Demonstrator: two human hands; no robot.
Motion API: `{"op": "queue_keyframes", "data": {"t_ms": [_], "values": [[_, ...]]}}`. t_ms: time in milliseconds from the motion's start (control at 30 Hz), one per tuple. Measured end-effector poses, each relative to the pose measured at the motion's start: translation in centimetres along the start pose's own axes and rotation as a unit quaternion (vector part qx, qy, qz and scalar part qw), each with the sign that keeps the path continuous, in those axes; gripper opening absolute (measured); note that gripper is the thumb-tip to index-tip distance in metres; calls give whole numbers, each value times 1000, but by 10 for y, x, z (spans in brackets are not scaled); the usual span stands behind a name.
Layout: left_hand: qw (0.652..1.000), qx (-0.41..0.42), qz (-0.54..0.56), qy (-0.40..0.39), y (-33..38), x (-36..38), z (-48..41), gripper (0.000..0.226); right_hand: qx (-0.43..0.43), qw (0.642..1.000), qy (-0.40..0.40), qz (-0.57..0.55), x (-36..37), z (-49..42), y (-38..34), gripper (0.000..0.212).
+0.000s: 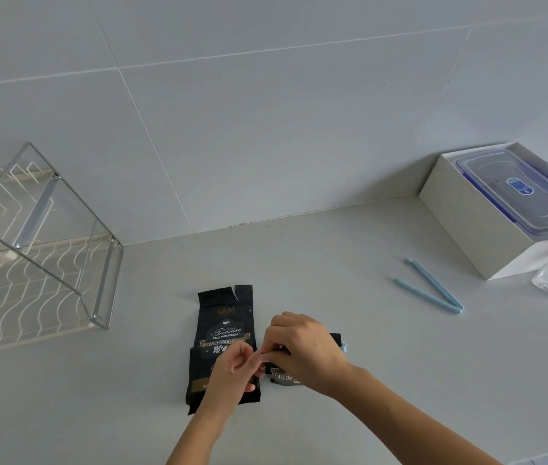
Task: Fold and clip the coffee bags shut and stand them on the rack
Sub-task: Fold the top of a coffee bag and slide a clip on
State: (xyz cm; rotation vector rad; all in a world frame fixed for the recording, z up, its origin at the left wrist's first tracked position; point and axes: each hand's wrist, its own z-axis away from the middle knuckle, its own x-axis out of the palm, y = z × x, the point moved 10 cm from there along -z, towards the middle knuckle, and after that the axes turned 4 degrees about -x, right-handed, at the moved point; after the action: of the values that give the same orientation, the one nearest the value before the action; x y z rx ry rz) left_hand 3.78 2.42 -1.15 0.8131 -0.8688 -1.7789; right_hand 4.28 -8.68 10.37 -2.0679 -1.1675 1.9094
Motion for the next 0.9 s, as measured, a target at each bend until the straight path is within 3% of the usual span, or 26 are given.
{"op": "queue_keyframes", "data": {"t_ms": [133, 333, 533, 733, 833, 900], "values": [[998, -36, 20, -43, -8, 6, -2, 22, 9, 999, -35, 41, 7, -2, 8, 19], [994, 0, 78, -80, -1, 19, 3, 37, -5, 998, -24, 54, 6, 8, 10, 16], [993, 24, 108, -38, -2, 17, 8, 36, -21, 999, 13, 40, 2, 14, 1, 19], [995, 51, 77, -38, 16, 18, 4, 31, -23, 999, -11, 20, -5, 5, 10, 18], [996, 42, 78, 1, 16, 10, 0, 13, 3, 1000, -17, -16, -22, 1, 25, 11], [998, 43, 51, 21, 18, 4, -1, 18, 45, 999, -8, -21, -37, 6, 46, 8]]}}
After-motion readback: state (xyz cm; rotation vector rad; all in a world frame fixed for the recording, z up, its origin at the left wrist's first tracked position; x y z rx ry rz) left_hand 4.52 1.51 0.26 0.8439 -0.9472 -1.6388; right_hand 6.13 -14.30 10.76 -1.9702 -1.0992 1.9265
